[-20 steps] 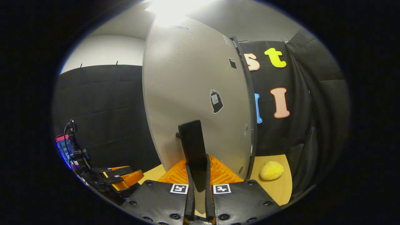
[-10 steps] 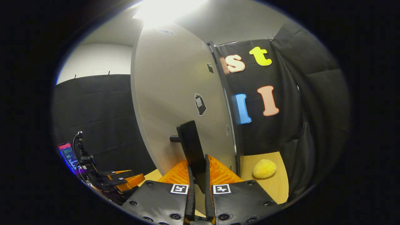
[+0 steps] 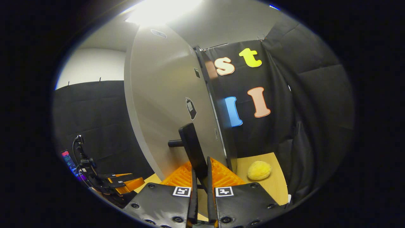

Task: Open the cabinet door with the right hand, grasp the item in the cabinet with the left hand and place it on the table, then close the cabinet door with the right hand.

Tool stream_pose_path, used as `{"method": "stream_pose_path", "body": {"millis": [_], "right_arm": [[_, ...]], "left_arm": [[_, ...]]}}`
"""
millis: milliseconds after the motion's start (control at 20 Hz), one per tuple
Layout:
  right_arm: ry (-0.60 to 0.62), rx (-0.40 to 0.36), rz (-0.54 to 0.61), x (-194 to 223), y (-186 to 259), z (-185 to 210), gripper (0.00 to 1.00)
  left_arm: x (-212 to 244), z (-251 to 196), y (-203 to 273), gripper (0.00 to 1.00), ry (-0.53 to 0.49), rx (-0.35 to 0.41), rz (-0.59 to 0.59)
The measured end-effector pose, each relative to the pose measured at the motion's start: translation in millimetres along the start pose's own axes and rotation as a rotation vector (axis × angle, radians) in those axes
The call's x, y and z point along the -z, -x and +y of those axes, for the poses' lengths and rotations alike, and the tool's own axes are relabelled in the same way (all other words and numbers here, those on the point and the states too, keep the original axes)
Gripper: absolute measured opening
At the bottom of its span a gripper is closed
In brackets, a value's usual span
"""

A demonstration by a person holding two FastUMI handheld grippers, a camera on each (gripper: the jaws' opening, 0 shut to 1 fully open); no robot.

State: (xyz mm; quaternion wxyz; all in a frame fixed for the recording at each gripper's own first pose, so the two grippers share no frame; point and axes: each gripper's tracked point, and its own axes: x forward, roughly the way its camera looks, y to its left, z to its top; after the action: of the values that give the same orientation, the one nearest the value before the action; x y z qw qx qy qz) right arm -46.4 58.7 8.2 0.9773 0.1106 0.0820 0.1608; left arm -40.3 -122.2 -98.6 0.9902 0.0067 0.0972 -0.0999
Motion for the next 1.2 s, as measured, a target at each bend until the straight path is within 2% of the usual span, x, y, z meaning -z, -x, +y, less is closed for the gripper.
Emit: {"method": "stream_pose_path", "body": {"millis": [200,300,350,450,500,550,600,700,800,1050,1200], "right_arm": [[0.026,0.097,-0.004,3.0,4.1,0.0,0.14],[0.035,0.120,0.016,9.6,15.4,0.3,0.12],[0.032,0.142,0.026,14.6,24.1,-0.5,0.13],[0.024,0.193,0.034,22.7,40.4,1.2,0.11],[0.011,0.224,0.033,24.0,46.1,0.8,0.05],[-0.003,0.256,0.029,23.8,51.4,-1.5,0.02],[-0.010,0.285,0.020,21.1,57.2,-2.4,0.07],[-0.010,0.343,-0.017,9.0,69.6,-5.7,0.07],[-0.017,0.388,-0.057,-8.6,80.3,-10.9,0.07],[0.089,0.575,-0.091,-36.9,88.4,-73.8,0.07],[0.126,0.615,-0.148,-57.4,61.3,-107.3,0.07]], "left_arm": [[-7.4,14.1,-6.2,0.92,-0.036,0.040,-0.003],[-9.9,27.6,-10.7,0.92,-0.033,0.057,-0.004],[-12.3,34.5,-13.0,0.92,-0.027,0.066,-0.003],[-17.9,46.4,-20.5,0.92,-0.014,0.093,-0.017],[-20.7,51.1,-24.4,0.92,-0.015,0.111,-0.021],[-23.4,56.7,-30.8,0.92,-0.034,0.128,-0.025],[-28.5,66.7,-36.1,0.92,-0.059,0.124,-0.035],[-39.4,80.5,-49.3,0.92,-0.069,0.134,-0.066],[-48.3,84.5,-64.2,0.93,-0.036,0.159,-0.083],[-76.2,86.6,-107.1,0.92,-0.012,0.171,-0.113],[-94.3,71.3,-139.6,0.92,0.000,0.166,-0.120]]}}
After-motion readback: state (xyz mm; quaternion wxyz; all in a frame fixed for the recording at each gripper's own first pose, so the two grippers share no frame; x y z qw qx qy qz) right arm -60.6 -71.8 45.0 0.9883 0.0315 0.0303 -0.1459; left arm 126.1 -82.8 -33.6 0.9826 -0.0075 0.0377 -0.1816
